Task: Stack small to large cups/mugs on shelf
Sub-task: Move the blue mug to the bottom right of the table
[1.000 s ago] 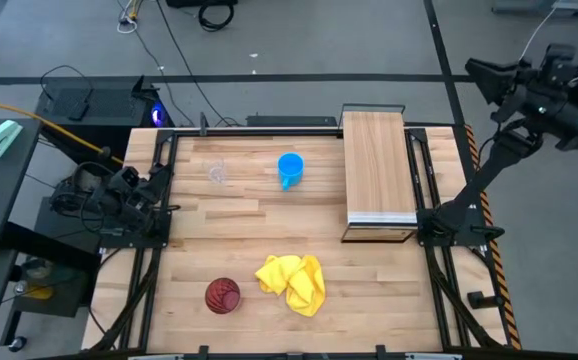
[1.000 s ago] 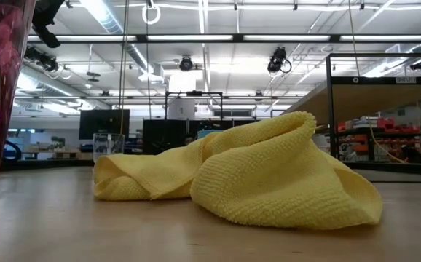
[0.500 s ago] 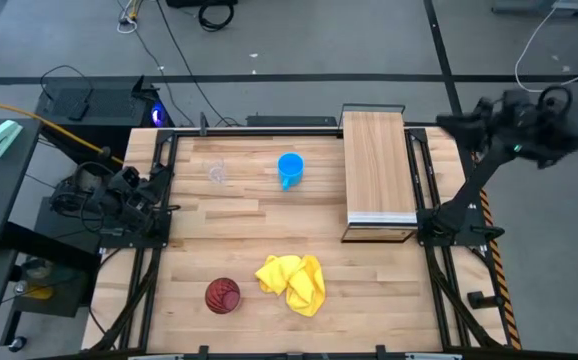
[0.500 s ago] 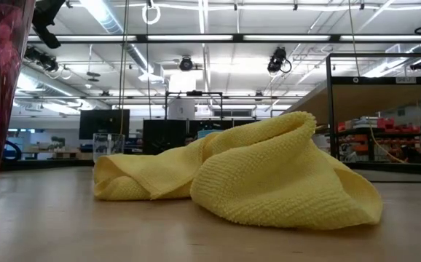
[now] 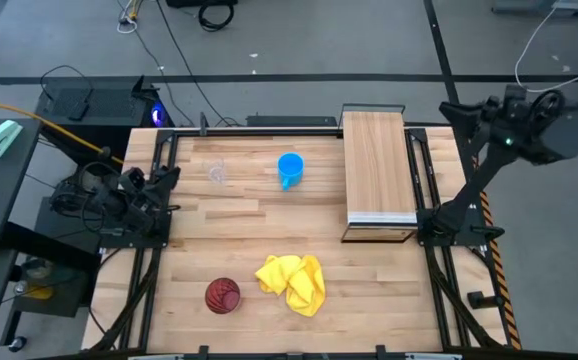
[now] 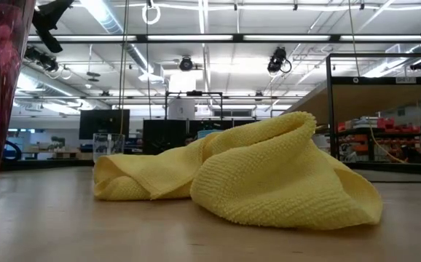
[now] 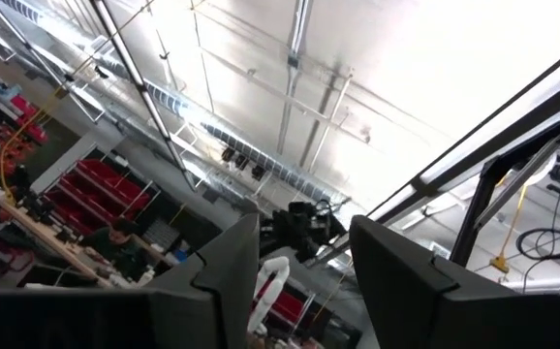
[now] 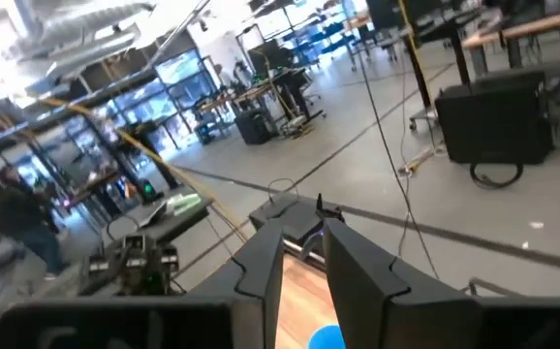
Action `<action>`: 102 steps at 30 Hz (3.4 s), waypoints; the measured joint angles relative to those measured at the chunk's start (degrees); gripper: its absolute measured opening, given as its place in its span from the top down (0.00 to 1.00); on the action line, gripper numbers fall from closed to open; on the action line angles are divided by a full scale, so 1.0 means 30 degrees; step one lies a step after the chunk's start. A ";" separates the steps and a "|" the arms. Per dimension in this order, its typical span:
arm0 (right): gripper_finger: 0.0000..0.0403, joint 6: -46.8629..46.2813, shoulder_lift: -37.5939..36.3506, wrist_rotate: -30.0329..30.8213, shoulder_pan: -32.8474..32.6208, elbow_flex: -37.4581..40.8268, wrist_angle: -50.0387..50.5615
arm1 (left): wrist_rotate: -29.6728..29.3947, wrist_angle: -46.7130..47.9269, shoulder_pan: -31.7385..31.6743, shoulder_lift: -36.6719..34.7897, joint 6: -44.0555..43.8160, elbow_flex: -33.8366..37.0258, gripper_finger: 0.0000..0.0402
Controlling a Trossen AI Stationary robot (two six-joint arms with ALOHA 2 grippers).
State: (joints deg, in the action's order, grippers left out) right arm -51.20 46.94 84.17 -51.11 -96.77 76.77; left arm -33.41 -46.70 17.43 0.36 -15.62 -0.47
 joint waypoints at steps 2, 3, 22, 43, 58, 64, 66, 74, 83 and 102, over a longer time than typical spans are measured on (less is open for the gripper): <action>0.79 -0.1552 -0.0255 -0.0158 0.0000 0.0011 0.1404 | 0.0000 -0.0033 0.0000 0.0000 0.0000 0.0000 0.57; 0.79 -0.2064 -0.0383 -0.0331 0.0003 0.0025 0.1925 | 0.0000 -0.0020 0.0000 0.0000 0.0000 0.0000 0.57; 0.83 0.4780 0.1610 -0.8291 0.1540 0.0031 -0.4296 | 0.0000 0.0557 0.0000 0.0000 -0.0080 0.0000 0.57; 0.84 1.9288 0.1344 -1.4647 -0.5144 0.4293 -2.1506 | -0.0007 0.1104 0.0000 0.0000 -0.0658 0.0000 0.57; 0.84 2.0578 -0.5132 -1.4669 -0.4305 1.8840 -3.6663 | -0.0303 0.1420 0.0000 -0.0002 -0.0749 0.0000 0.57; 0.84 1.8717 -0.6763 -1.4662 -0.1673 2.2157 -3.8716 | -0.0927 0.1454 0.0000 0.0000 -0.0816 -0.0004 0.57; 0.84 1.8327 -0.7022 -1.4663 -0.0514 2.2713 -3.8701 | -0.1150 0.1590 0.0000 0.0000 -0.1093 -0.0007 0.57; 0.84 1.5969 -0.7207 -1.4733 0.5255 2.3299 -3.5896 | -0.1363 0.2179 0.0000 0.0000 -0.1731 -0.0007 0.57; 0.84 1.0694 -0.6719 -2.0026 1.3257 2.3082 -3.3098 | -0.1362 0.2217 0.0000 0.0000 -0.1986 -0.0007 0.57; 0.84 0.4917 0.4017 -2.6139 2.3404 1.0471 -1.6289 | -0.1355 0.3035 0.0000 0.0000 -0.2207 -0.0007 0.57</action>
State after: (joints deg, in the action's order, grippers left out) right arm -36.45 58.99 5.75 19.10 -65.36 27.90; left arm -37.47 -37.60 17.43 0.36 -22.24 -0.49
